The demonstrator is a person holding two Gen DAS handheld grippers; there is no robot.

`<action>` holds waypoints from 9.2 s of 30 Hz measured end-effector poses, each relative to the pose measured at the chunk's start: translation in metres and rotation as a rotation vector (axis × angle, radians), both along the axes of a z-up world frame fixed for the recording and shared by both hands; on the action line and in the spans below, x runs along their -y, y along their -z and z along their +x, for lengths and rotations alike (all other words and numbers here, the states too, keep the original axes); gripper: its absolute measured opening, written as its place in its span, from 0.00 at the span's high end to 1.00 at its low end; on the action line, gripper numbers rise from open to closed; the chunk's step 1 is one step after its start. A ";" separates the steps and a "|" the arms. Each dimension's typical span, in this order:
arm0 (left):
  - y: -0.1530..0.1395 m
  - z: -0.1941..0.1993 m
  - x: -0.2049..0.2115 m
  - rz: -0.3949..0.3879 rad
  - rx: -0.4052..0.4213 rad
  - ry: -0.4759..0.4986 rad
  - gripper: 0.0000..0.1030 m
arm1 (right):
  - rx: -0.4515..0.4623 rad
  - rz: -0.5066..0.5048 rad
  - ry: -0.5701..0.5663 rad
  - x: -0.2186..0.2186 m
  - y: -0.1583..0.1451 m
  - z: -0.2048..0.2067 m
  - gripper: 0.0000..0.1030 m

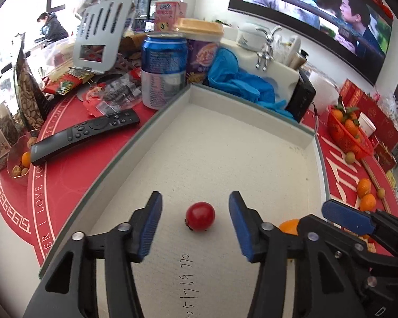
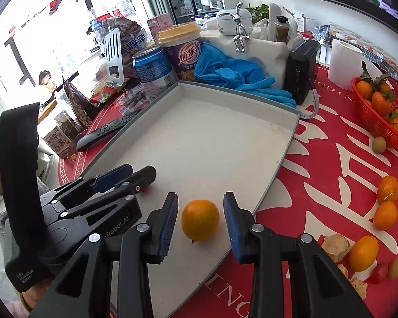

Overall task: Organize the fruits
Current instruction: 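Carry the tomato and orange over the white tray and open both tools, then grasp a physalis husk with the left tool while the right tool grasps a red tomato, then carry the physalis in the left tool and tomato in the right tool toward the tray, then open the left tool to drop the physalis into the tray while the right tool holds the tomato, then lower the red tomato into the tray and open the right tool, then grasp a physalis husk with the left tool while the right tool grasps a brown round fruit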

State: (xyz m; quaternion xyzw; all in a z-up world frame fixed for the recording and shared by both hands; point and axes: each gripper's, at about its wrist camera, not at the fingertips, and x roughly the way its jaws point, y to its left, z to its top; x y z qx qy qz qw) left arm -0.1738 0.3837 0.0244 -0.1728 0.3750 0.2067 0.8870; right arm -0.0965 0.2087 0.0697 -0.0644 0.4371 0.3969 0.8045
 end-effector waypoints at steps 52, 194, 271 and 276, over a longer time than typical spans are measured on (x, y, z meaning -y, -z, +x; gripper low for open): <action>0.018 0.065 0.224 0.140 -0.106 0.586 0.57 | -0.003 -0.270 0.563 0.267 0.051 0.041 0.00; -0.026 0.015 0.088 0.056 0.132 0.223 0.77 | 0.127 0.131 0.312 0.156 0.004 0.012 0.78; -0.004 0.033 0.200 0.077 0.058 0.550 0.12 | -0.049 -0.137 0.669 0.274 0.046 0.032 0.00; 0.009 0.038 0.234 0.106 -0.012 0.623 0.12 | 0.006 -0.264 0.611 0.265 0.051 0.030 0.00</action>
